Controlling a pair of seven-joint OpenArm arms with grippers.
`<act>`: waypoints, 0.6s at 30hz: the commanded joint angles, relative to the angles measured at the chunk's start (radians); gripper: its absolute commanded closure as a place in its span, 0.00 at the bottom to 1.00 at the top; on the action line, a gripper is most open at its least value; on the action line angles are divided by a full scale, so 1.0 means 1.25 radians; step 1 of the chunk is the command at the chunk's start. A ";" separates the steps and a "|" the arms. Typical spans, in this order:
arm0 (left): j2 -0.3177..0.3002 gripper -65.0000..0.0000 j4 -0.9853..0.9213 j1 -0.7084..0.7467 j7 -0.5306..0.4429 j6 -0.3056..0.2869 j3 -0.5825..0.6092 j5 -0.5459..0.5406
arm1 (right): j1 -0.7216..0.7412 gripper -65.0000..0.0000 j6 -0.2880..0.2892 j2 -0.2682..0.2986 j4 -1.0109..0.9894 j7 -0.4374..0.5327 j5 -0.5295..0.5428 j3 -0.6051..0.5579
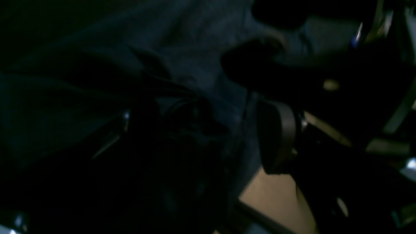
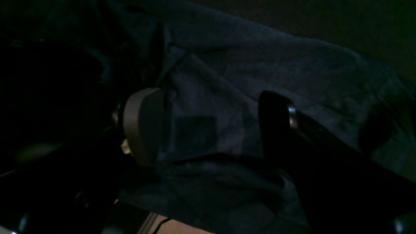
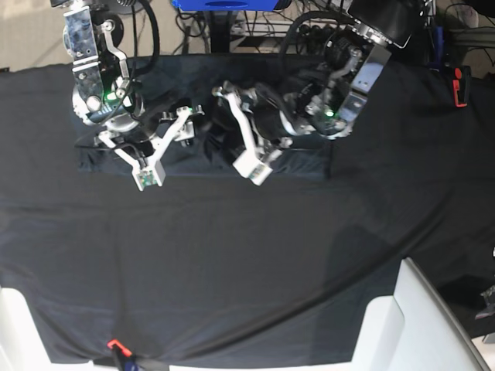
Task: Fold the T-shirt properly
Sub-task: 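Fold the strip end with the left gripper toward the right gripper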
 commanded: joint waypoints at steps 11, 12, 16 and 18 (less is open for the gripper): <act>-0.044 0.32 0.134 0.003 -0.029 -0.017 -0.063 -0.039 | 0.006 0.33 0.010 -0.011 0.016 0.010 0.025 0.048; -0.060 0.37 0.153 0.014 -0.029 -0.017 -0.089 -0.039 | 0.007 0.33 0.010 -0.011 0.016 0.010 0.025 0.045; -0.120 0.81 0.214 0.105 -0.029 -0.017 -0.262 -0.040 | 0.006 0.33 0.010 -0.010 0.053 0.010 0.024 0.017; -0.132 1.00 0.216 0.164 -0.029 -0.017 -0.385 -0.040 | 0.006 0.35 0.010 -0.006 0.094 0.004 0.022 -0.039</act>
